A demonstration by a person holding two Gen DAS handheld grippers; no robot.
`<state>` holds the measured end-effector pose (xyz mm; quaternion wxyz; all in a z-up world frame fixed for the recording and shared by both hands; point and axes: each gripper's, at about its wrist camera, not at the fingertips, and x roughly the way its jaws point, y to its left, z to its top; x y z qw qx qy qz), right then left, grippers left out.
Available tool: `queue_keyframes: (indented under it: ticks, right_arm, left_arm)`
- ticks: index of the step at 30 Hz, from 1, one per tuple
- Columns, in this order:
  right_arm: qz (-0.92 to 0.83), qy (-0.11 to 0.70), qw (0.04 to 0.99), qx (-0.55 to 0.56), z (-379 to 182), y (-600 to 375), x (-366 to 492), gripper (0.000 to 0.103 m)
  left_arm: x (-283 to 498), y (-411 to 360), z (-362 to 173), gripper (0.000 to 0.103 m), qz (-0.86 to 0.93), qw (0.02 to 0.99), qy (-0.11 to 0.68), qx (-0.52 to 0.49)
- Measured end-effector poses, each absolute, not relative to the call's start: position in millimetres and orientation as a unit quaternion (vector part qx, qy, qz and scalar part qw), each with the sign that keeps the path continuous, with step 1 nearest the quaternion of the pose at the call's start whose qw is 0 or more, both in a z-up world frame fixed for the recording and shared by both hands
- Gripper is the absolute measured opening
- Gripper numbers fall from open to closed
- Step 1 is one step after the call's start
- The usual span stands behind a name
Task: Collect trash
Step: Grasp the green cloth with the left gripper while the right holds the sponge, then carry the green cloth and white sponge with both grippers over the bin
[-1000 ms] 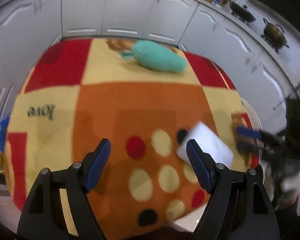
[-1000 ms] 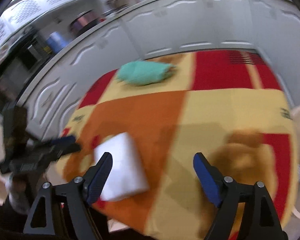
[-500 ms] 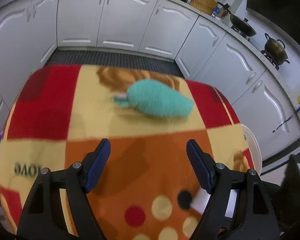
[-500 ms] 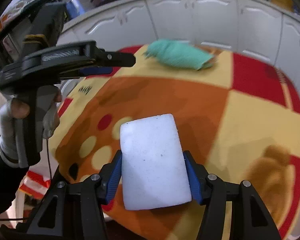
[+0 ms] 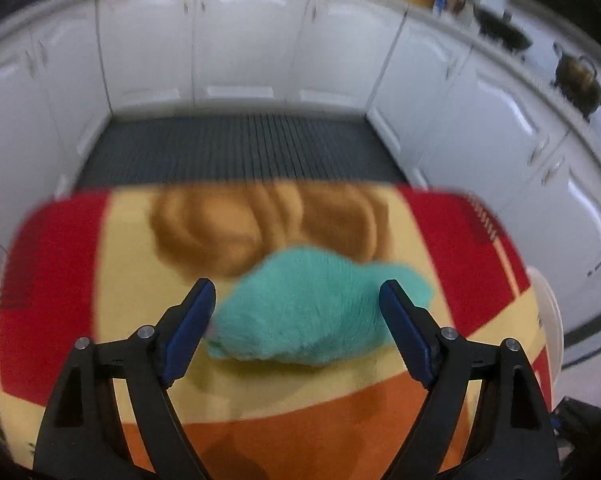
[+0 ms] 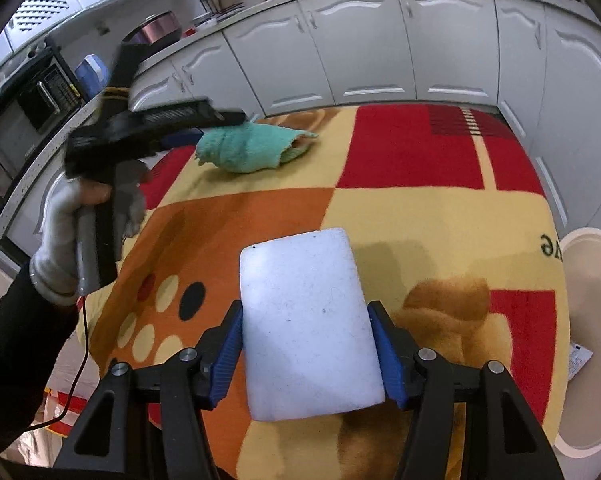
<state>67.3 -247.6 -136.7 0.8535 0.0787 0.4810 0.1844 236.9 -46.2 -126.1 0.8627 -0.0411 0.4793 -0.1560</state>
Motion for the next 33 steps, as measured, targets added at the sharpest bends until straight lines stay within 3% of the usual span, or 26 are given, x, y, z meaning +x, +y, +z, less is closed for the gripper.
queue_keyframes:
  ticks: [2,7,10,20,33]
  right_arm:
    - [0.186,0.48,0.854,0.079,-135.6,-246.3,67.5,0.058]
    - [0.183,0.475,0.856,0.085,-133.4,-247.3,67.8,0.058]
    - [0.183,0.464,0.862,0.089,-128.2,-251.5,66.8,0.058]
    - [0.15,0.433,0.884,0.095,-108.5,-272.5,52.9,0.057]
    - [0.064,0.412,0.901,0.115,-98.3,-335.7,25.9,0.057]
  left_arm:
    - [235.1,-47.5,-136.1,0.083,-0.164,0.857,0.486,-0.052]
    - [222.0,-40.9,-130.6,0.054,-0.174,0.864,0.467,-0.069]
    - [208.1,-36.7,-120.3,0.047,-0.187,0.867,0.454,-0.082]
    - [159.8,-68.5,-82.9,0.045,-0.226,0.876,0.419,-0.076]
    - [126.1,-138.4,-78.9,0.045,-0.263,0.867,0.421,-0.033]
